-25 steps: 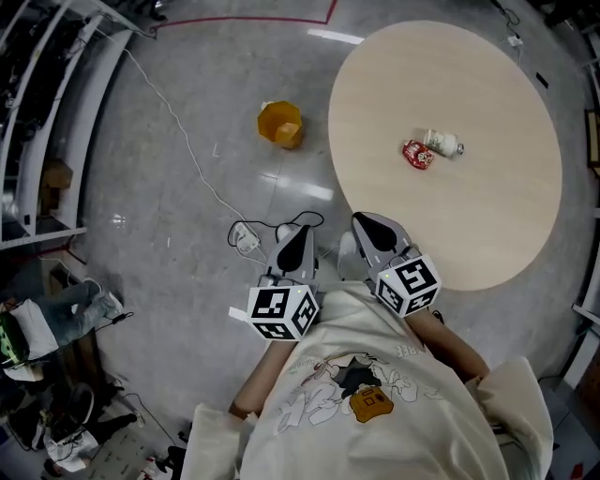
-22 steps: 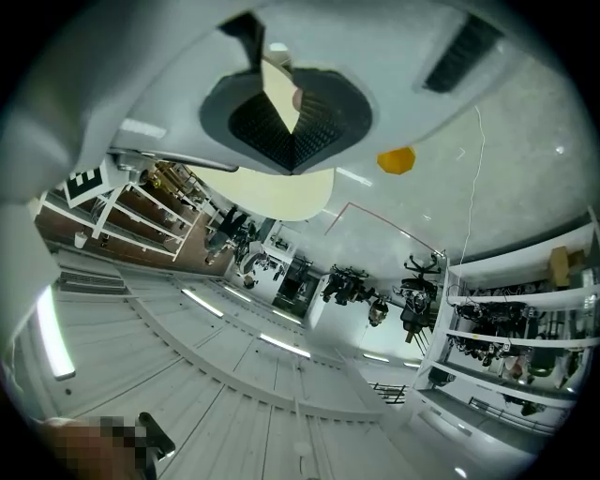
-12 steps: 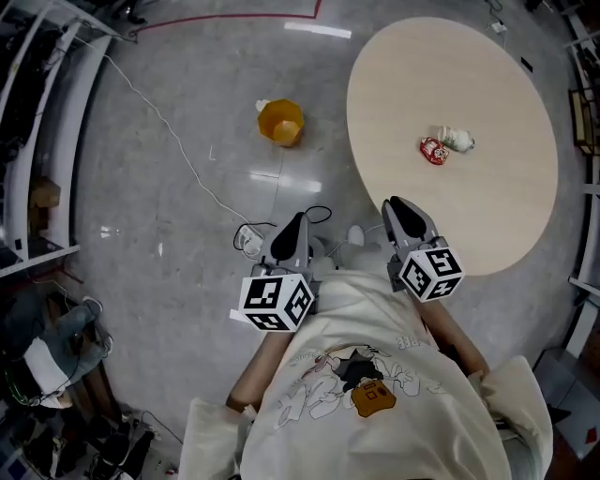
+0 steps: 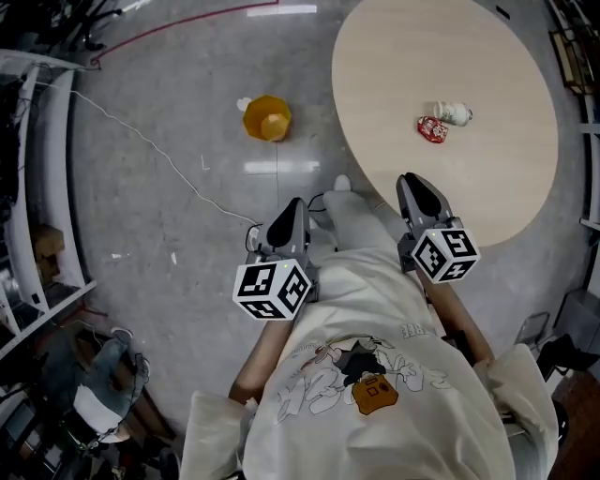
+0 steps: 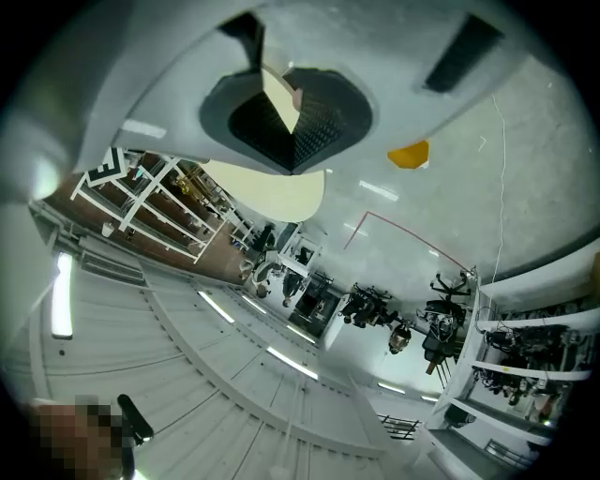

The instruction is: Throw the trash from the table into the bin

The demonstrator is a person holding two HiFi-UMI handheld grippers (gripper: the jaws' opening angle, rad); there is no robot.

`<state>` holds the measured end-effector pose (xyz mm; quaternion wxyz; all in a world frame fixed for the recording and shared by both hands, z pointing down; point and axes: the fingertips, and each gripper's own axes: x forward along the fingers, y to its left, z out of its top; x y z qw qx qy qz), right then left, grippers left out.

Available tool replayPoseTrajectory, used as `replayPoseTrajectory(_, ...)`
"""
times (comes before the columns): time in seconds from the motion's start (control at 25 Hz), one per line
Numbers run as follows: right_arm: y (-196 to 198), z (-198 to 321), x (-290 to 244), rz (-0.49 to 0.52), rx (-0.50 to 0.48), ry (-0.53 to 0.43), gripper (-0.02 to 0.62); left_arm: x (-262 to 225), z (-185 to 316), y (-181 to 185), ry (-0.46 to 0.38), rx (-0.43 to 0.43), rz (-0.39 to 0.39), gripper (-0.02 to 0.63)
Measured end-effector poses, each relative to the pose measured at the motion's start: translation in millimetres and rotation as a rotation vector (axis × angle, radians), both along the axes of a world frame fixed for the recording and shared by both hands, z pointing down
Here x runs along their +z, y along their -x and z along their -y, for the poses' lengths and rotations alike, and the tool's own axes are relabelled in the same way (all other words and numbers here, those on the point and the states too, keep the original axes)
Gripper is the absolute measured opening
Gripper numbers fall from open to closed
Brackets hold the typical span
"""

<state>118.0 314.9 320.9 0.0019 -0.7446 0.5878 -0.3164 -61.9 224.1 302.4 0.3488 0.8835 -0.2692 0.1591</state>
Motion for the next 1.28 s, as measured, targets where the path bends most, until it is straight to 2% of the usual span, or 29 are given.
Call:
replayPoseTrajectory(0.32, -70, 28, 17, 0.062, 0.059, -0.048, 0.063, -5, 33, -74, -0.036, 0.038, 0.057, 0.000)
replayPoseTrajectory(0.56, -102, 24, 50, 0.088, 0.091, 0.027, 0.063, 4, 36, -117, -0.017, 0.085, 0.069, 0.000)
replayPoseTrajectory(0.68, -118, 17, 63, 0.045, 0.132, 0.074, 0.077, 5, 47, -134, -0.016, 0.129, 0.062, 0.000)
replayPoseTrajectory(0.84, -131, 0, 77, 0.036, 0.237, 0.131, 0.114, 3, 57, -146, -0.043, 0.190, 0.048, 0.000)
replayPoseTrajectory(0.92, -135, -2, 81, 0.018, 0.256, 0.142, 0.128, 3, 61, -151, -0.047, 0.194, 0.035, 0.000)
replayPoseTrajectory(1.28, -167, -24, 122, -0.053, 0.323, 0.243, 0.285, -2, 58, -164, -0.070, 0.189, 0.010, 0.000)
